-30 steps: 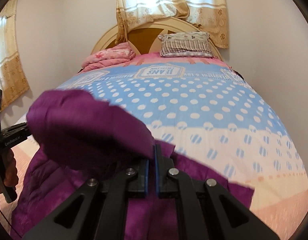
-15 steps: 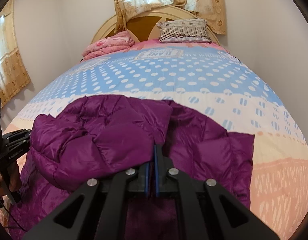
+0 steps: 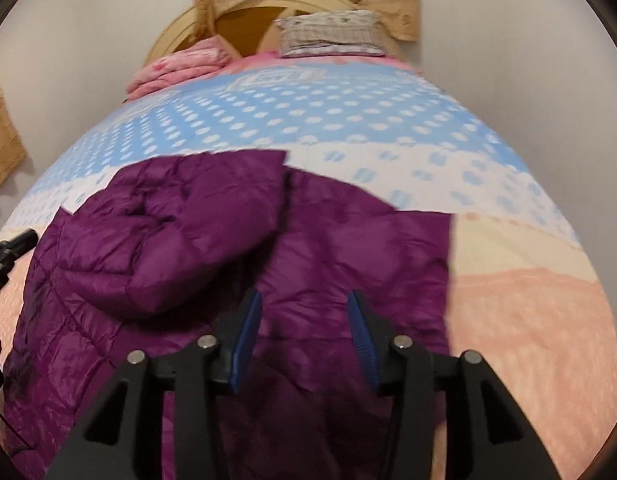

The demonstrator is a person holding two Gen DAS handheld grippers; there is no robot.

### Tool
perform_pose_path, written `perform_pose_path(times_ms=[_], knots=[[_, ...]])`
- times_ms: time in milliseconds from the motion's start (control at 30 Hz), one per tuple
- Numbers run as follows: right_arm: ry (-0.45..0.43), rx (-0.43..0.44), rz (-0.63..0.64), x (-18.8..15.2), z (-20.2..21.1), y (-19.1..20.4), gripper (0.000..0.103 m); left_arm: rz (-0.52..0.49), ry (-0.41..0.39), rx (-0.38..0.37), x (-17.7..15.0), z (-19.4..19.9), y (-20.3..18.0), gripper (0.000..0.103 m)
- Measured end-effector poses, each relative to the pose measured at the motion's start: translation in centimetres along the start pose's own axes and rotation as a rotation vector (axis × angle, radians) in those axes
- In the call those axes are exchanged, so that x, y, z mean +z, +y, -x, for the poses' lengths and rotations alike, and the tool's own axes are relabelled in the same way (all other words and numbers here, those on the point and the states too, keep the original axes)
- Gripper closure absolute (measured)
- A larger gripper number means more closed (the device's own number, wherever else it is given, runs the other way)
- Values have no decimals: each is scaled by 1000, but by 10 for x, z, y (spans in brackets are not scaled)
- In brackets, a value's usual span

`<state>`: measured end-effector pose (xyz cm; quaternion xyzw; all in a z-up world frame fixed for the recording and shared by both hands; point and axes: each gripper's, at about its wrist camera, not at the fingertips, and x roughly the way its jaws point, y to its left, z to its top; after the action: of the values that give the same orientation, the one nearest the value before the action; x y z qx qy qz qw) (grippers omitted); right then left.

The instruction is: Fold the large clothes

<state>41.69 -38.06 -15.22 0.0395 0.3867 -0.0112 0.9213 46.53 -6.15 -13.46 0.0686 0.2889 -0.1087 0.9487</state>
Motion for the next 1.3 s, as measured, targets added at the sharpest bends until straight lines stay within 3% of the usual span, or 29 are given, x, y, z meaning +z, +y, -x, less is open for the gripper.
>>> perform_pose_path(times_ms=[67, 133, 267, 400, 700, 1300], knots=[[-30, -16, -28, 7, 8, 2, 53, 63, -60, 59, 12, 4, 1, 7], [-48, 23, -63, 20, 11, 12, 53, 123, -115, 35, 24, 7, -2, 7], [-83, 104, -76, 40, 8, 45, 53, 133, -59, -6, 42, -11, -27, 7], [-75, 161, -62, 43, -9, 77, 55, 66, -27, 25, 32, -30, -50, 7], [-3, 142, -25, -4, -53, 82, 57, 84, 153, 26, -16, -81, -60, 7], [7, 114, -17, -16, -67, 82, 58, 51, 223, 54, -23, -95, -69, 5]])
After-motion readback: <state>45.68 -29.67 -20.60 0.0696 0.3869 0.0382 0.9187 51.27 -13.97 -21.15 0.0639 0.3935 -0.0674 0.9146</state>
